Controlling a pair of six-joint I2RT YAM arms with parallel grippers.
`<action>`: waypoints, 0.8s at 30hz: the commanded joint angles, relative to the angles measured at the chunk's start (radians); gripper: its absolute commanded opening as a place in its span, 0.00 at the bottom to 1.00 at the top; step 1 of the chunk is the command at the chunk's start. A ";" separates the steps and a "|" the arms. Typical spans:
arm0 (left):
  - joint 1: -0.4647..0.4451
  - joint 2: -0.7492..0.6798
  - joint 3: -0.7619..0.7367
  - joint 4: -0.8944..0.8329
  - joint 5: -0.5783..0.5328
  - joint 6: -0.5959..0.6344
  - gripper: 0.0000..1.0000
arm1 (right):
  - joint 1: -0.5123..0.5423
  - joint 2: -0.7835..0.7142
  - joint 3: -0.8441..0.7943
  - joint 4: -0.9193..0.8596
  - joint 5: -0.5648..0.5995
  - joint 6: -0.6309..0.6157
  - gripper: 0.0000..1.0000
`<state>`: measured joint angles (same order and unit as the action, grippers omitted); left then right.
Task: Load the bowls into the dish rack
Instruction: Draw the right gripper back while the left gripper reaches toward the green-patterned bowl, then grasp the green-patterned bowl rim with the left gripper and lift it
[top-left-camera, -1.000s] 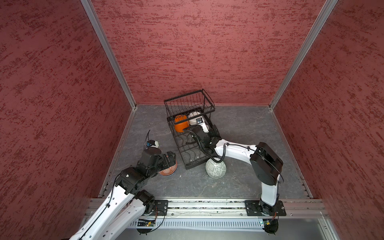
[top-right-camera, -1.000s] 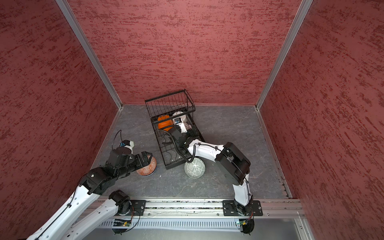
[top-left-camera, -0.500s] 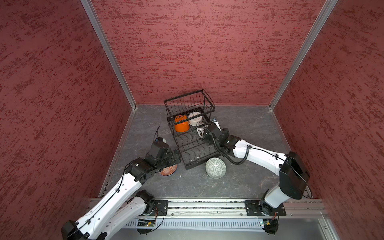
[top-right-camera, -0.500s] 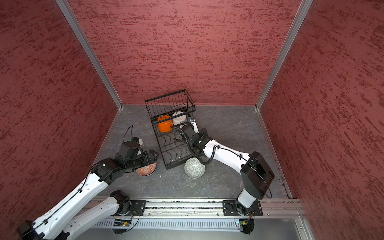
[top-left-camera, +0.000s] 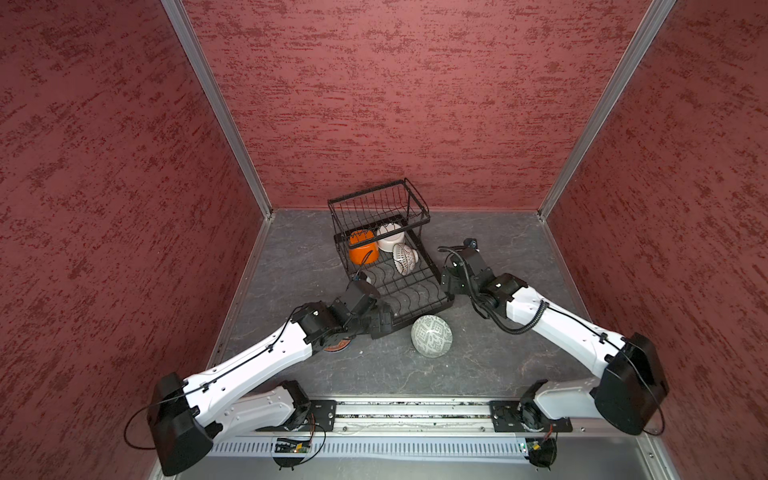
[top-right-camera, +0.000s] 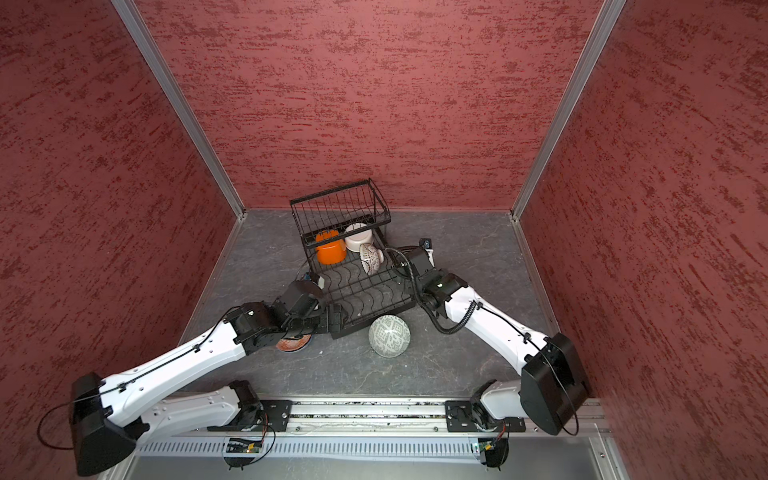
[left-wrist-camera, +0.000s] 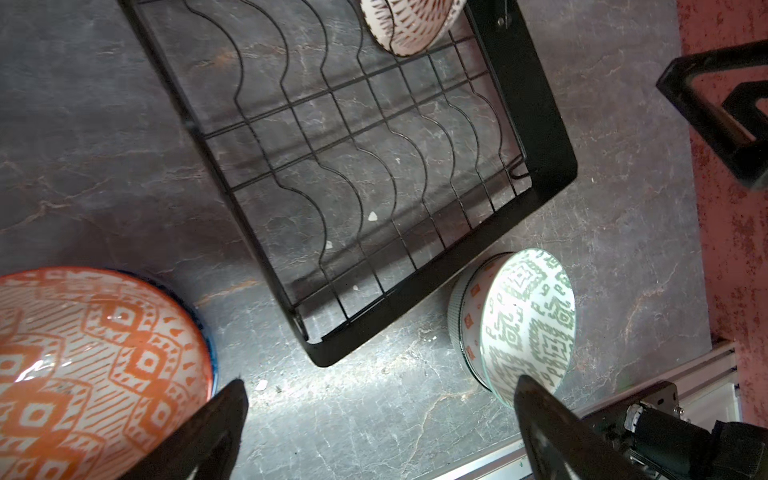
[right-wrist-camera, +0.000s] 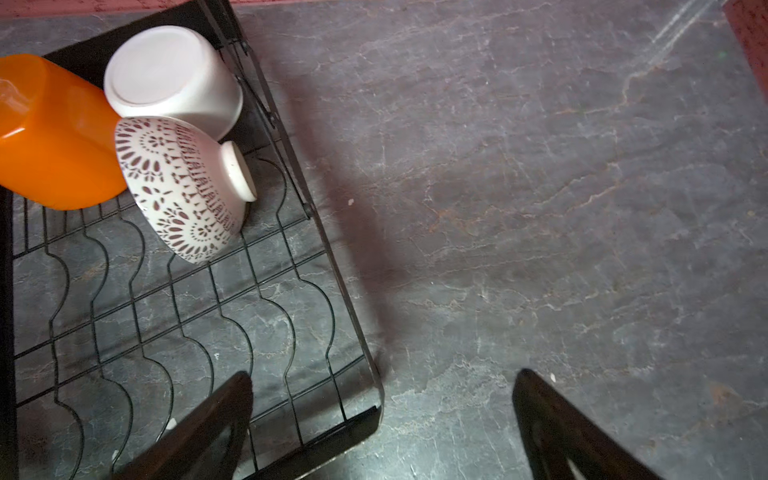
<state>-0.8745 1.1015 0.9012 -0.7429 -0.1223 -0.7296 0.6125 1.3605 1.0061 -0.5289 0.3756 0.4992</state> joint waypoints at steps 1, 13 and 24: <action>-0.053 0.064 0.054 0.026 -0.045 -0.019 1.00 | -0.029 -0.029 -0.033 -0.030 -0.040 0.049 0.99; -0.197 0.351 0.248 -0.054 -0.079 -0.031 0.86 | -0.095 -0.082 -0.122 -0.024 -0.043 0.062 0.99; -0.234 0.521 0.345 -0.104 -0.042 -0.042 0.57 | -0.129 -0.134 -0.179 -0.010 -0.053 0.059 0.99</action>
<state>-1.0988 1.6005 1.2167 -0.8154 -0.1715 -0.7723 0.4953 1.2522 0.8425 -0.5426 0.3248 0.5400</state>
